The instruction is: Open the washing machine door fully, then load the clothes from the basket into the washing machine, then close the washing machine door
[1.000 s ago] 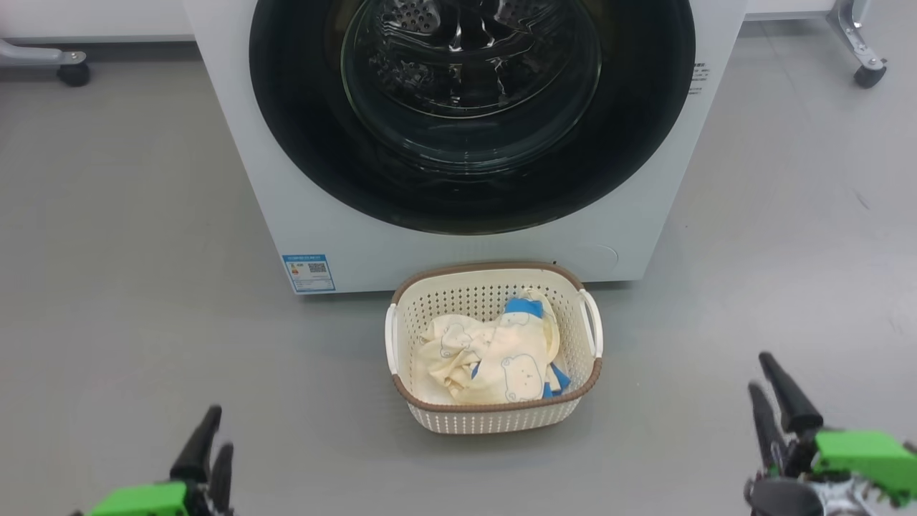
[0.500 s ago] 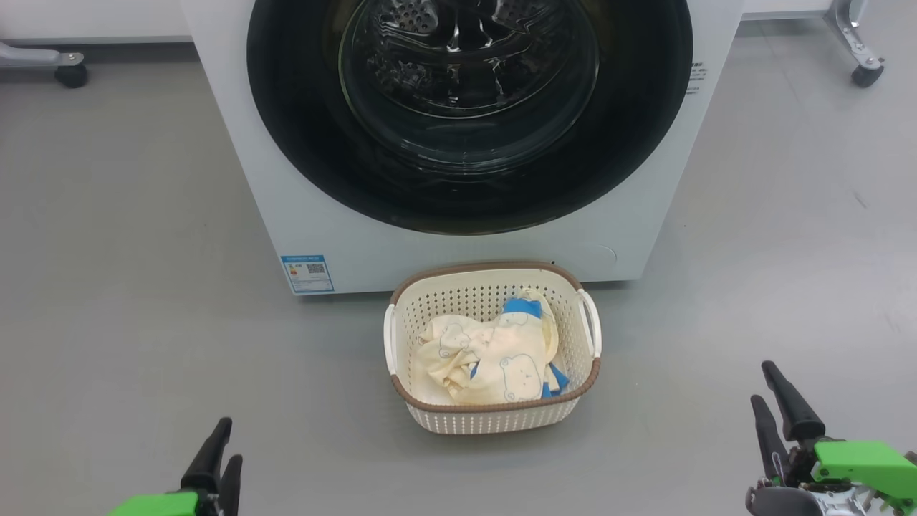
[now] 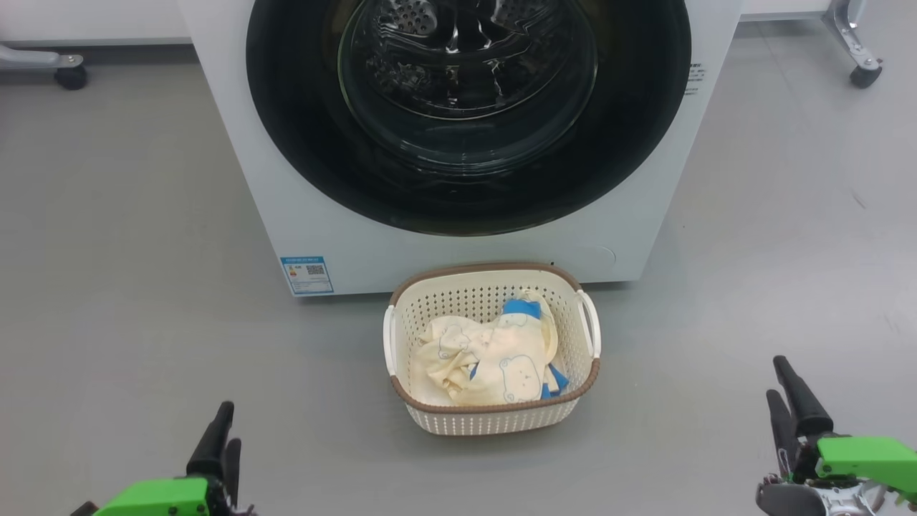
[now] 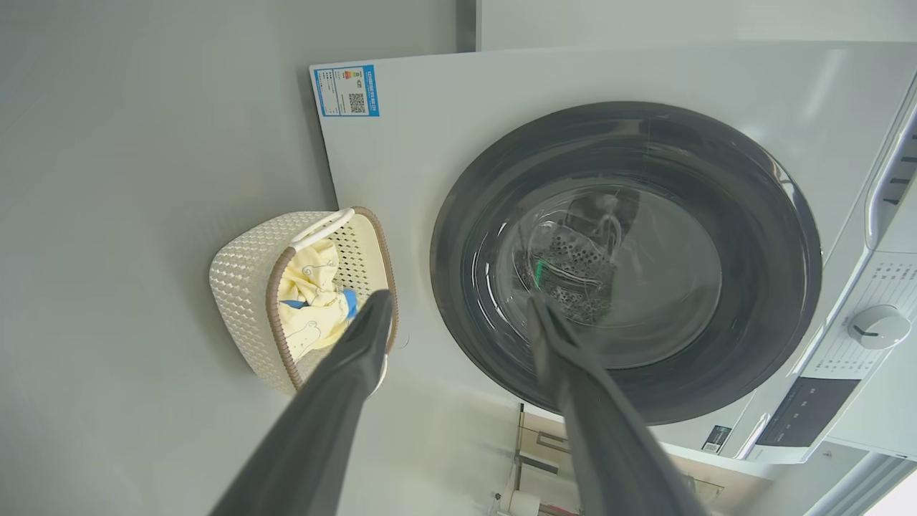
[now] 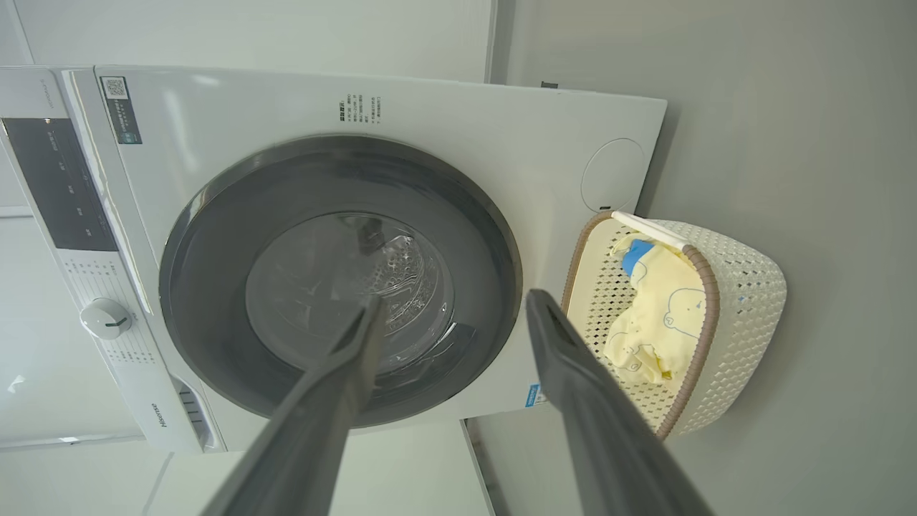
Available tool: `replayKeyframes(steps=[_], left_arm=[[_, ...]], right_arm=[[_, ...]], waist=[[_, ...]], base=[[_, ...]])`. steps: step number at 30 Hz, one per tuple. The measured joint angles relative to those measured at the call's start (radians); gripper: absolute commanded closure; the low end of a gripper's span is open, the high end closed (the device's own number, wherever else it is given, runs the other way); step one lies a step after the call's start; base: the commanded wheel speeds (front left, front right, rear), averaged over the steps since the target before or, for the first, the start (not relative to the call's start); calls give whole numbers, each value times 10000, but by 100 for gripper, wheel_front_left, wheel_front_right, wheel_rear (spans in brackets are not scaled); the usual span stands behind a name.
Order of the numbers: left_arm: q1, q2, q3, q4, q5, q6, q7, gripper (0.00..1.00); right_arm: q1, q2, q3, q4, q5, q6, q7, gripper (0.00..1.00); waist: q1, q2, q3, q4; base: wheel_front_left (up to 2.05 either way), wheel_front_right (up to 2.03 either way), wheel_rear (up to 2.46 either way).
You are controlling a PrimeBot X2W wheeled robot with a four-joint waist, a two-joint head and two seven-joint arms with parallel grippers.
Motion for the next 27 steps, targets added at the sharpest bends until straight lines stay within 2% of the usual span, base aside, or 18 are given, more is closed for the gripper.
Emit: replayKeyframes(steps=[8,17,27], left_arm=[[-64,58,-140,-40,836,81,-309,0],[-165,84,-182,-157,2295,222,-581,0],[-219,98,-380,-397,4564,265,-844,0]], right_arm=[[-91,-94,19,31,-1248,0,-263,0],[-247,-140,-13,12,-3559,0,-570,0],[-409,-111,-38,-161,-5570,0,-779,0]], waist=[[0,0,-24,-17],[0,0,-20,-41],[0,0,-2,-53]], base=[[0,0,0],[0,0,0],[0,0,0]])
